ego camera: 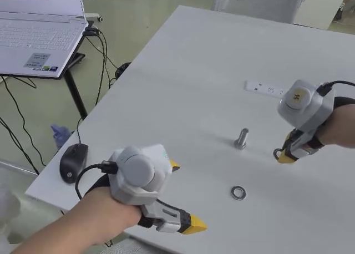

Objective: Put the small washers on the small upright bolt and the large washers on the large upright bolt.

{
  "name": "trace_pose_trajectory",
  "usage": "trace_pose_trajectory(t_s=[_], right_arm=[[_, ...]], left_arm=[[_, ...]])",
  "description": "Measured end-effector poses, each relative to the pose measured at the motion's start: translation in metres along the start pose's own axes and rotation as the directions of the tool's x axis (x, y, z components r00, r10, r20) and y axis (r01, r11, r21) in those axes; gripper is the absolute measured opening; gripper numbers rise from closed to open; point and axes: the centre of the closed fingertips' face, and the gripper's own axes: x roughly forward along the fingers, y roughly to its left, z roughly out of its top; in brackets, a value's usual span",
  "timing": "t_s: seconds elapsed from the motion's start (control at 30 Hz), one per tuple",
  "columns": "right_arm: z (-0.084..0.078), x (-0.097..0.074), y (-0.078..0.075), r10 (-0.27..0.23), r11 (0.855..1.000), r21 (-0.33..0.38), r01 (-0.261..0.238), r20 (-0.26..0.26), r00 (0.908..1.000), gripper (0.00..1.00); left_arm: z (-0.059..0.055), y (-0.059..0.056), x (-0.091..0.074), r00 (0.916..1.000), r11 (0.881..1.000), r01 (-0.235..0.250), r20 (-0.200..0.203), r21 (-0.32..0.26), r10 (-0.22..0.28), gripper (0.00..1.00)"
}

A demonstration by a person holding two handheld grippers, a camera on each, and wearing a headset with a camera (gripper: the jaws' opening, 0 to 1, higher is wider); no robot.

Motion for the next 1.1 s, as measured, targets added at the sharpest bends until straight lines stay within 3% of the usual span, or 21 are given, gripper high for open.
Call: trace_pose_trajectory(t_s=[0.33,0.6,1.1], right_arm=[[0.019,-0.003,-0.024,-0.011,1.000,0.001,0.011,0.014,0.9998,0.22],[0.036,0.002,-0.035,-0.014,1.000,0.008,0.013,0.034,0.9993,0.22],[0.058,0.015,-0.051,-0.019,1.000,-0.017,0.020,0.013,0.9997,0.22]], left_arm=[[0.000,0.000,0.001,1.0000,1.000,0.001,0.004,0.000,-0.001,0.81],[0.000,-0.001,0.002,1.0000,1.000,0.005,0.004,0.005,-0.005,0.80],[0.000,0.003,0.003,0.9999,1.000,0.003,0.011,-0.006,-0.003,0.80]])
